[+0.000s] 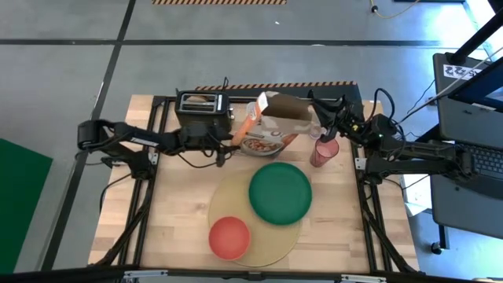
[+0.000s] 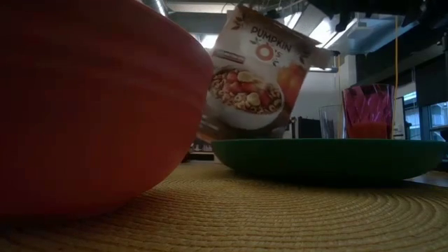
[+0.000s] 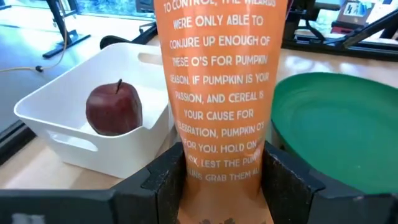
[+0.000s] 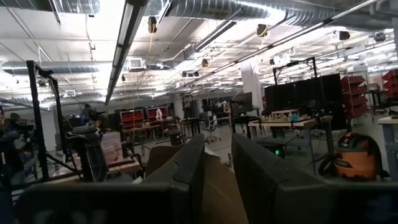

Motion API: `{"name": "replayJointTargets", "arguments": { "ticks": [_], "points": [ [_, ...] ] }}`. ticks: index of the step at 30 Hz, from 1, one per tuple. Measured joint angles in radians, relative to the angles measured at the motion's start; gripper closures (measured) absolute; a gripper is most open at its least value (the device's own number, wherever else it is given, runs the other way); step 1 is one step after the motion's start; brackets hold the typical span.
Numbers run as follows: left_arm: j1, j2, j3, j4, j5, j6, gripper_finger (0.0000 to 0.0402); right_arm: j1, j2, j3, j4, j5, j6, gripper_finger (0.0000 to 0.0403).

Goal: Arrange a breakfast setting
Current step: Pour the cereal from the cereal box into the orange bowl

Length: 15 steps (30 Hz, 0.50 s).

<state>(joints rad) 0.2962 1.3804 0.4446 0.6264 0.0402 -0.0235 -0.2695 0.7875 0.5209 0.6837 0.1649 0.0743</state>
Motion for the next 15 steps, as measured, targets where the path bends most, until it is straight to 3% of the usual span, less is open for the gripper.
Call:
{"name": "replayJointTargets", "arguments": {
  "ticks": [15],
  "points": [
    [0.0,-0.12,0.003,-0.124,-0.001,-0.009,0.0259,-0.071,-0.119,0.0,0.07,0.046,-0.107,0.0317]
  ]
}}
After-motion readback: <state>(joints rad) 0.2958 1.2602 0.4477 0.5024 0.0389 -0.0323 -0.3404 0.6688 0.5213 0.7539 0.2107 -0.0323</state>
